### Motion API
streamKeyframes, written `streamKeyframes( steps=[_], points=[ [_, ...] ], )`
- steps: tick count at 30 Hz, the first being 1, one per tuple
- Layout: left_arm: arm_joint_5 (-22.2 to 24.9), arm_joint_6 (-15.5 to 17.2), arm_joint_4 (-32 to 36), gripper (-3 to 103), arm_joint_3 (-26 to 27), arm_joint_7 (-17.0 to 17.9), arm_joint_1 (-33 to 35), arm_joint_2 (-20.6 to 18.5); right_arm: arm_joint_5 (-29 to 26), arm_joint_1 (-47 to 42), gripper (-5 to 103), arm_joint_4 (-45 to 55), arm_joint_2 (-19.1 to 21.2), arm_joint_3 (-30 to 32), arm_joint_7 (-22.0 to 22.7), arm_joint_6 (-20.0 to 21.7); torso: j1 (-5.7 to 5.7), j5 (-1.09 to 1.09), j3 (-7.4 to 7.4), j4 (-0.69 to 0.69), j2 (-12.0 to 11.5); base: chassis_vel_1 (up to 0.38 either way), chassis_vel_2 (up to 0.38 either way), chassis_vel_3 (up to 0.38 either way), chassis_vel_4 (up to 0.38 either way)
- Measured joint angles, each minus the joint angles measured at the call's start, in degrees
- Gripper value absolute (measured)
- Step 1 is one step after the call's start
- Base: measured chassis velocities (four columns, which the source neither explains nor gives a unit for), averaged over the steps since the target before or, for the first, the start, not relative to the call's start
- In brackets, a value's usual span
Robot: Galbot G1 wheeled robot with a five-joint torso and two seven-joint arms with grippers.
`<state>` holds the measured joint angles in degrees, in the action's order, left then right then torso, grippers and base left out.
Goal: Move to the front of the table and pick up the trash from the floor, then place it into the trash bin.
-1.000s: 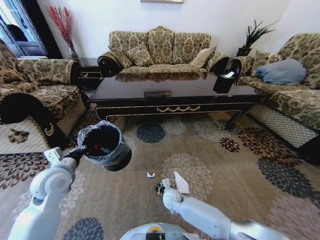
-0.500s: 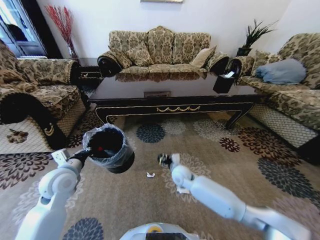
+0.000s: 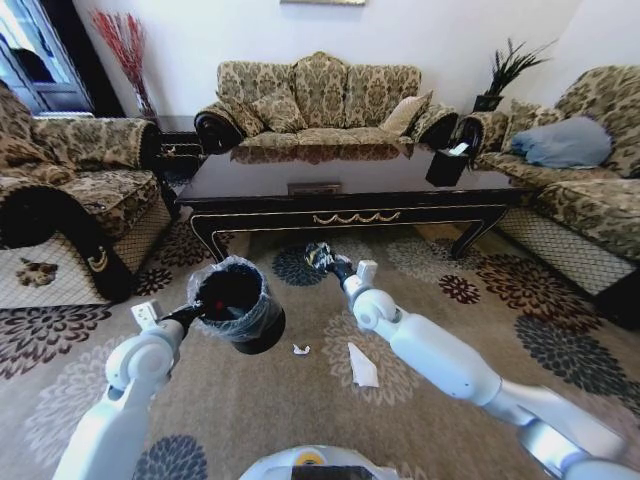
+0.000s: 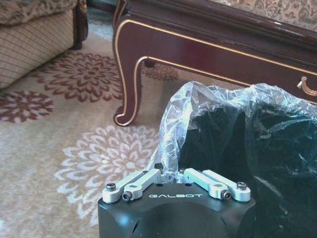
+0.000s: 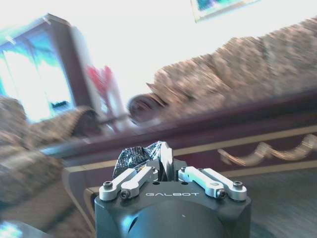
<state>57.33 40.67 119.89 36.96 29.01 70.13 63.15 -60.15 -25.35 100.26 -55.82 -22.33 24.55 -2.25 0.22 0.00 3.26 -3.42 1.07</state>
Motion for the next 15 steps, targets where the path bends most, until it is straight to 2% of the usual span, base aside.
streamKeyframes(
  steps=[7,15],
  points=[
    [-2.2,-0.9,-3.0,3,-1.8,-1.6,-1.8,-0.2,0.1,4.0,13,-1.1,-3.3,-5.3,-3.7,-3.8,0.0,-0.01,-0.01,-0.02,0.0,0.0,0.0,0.0,0.0],
    [-4.6,-2.0,-6.0,3,-0.5,-3.0,-2.3,-0.7,2.1,10.5,13,-7.0,-13.4,-15.3,-5.0,-5.7,0.0,-0.02,0.0,0.03,0.0,0.0,0.0,0.0,0.0]
  ],
)
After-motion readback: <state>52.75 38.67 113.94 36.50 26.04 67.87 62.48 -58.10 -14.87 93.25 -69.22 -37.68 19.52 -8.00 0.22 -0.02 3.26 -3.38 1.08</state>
